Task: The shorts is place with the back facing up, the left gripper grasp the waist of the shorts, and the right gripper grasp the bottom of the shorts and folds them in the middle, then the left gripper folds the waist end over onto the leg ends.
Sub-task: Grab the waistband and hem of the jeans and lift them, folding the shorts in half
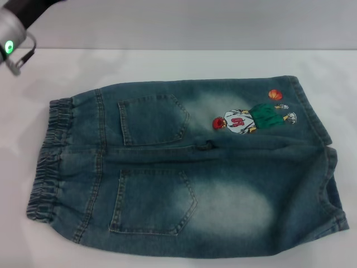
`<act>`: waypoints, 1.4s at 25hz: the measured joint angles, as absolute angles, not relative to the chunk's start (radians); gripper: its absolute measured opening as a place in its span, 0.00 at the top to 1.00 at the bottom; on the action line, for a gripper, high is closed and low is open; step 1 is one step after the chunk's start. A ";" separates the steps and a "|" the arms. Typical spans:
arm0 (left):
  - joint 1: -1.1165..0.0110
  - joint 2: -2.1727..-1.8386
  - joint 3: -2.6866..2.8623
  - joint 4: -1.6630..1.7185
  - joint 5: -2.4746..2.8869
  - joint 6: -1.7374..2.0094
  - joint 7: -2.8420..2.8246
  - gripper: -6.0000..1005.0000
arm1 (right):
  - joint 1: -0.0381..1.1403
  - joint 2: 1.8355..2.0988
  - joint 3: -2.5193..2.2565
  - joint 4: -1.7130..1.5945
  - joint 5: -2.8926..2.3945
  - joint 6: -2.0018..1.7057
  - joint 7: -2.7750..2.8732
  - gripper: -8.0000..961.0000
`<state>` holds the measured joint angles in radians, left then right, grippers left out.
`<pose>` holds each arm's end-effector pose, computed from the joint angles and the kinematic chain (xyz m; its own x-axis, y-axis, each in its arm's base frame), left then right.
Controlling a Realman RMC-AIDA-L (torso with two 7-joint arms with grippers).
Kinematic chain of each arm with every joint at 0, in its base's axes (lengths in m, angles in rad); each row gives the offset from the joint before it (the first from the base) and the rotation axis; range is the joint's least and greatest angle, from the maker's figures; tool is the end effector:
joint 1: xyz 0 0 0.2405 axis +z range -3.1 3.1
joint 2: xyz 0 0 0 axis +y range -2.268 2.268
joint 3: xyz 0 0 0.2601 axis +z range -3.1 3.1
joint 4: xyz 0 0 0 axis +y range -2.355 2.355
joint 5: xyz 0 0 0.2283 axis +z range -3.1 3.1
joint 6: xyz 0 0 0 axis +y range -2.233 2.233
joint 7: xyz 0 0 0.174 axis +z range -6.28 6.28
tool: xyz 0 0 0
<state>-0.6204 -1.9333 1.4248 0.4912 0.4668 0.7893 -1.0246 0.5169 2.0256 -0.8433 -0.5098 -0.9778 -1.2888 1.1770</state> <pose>-0.2330 0.4959 0.0413 0.5228 0.0706 0.8495 0.7780 -0.4468 -0.4417 0.2462 0.4320 0.0766 0.3656 0.0704 -0.9281 -0.7332 -0.5925 -0.3338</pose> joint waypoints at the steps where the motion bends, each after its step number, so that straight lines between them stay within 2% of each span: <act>1: -0.616 -1.920 1.420 0.524 0.531 0.800 -1.099 0.17 | 0.516 2.021 -0.839 -0.526 -1.013 -1.313 1.216 0.47; 4: -0.604 -1.869 1.362 0.643 0.826 0.895 -1.388 0.18 | 0.514 2.002 -0.800 -0.603 -1.178 -1.404 1.353 0.47; 9: -0.616 -1.816 1.149 0.737 1.273 1.186 -1.717 0.18 | 0.521 1.980 -0.704 -0.699 -1.478 -1.519 1.493 0.47; 17: -0.639 -1.770 0.901 0.897 1.883 1.485 -2.128 0.18 | 0.519 1.955 -0.520 -0.855 -1.955 -1.674 1.624 0.47; 28: -0.651 -1.767 0.815 1.041 2.133 1.747 -2.372 0.19 | 0.505 1.940 -0.368 -0.923 -2.214 -1.694 1.667 0.47; 35: -0.620 -1.788 0.813 1.031 2.169 1.809 -2.374 0.19 | 0.515 1.928 -0.376 -0.957 -2.364 -1.777 1.672 0.47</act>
<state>-0.6200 -1.7875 0.8129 1.0309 2.1686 1.8087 -2.3740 0.5150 1.9276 -0.3758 -0.9571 -2.3642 -1.7769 1.6719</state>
